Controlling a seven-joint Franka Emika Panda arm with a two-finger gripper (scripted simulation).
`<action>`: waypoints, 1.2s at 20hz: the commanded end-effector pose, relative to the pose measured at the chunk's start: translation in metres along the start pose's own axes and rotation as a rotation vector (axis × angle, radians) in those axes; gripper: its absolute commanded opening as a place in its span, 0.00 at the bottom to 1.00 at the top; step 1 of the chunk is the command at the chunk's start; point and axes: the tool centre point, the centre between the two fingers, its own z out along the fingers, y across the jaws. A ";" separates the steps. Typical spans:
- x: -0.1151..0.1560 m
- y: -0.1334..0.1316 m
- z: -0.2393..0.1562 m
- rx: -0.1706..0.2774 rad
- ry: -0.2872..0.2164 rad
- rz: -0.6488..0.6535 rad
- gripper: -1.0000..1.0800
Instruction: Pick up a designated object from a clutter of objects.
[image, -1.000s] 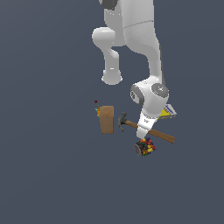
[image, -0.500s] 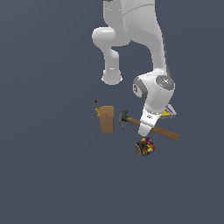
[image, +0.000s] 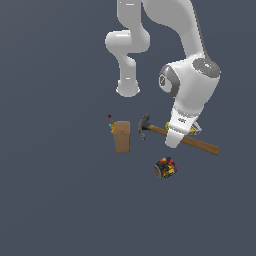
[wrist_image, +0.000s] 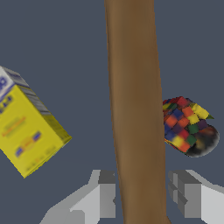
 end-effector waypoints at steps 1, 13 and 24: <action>0.004 0.003 -0.028 0.000 0.002 -0.001 0.00; 0.022 0.020 -0.147 0.004 -0.001 -0.002 0.00; 0.037 0.037 -0.236 0.006 -0.006 0.000 0.00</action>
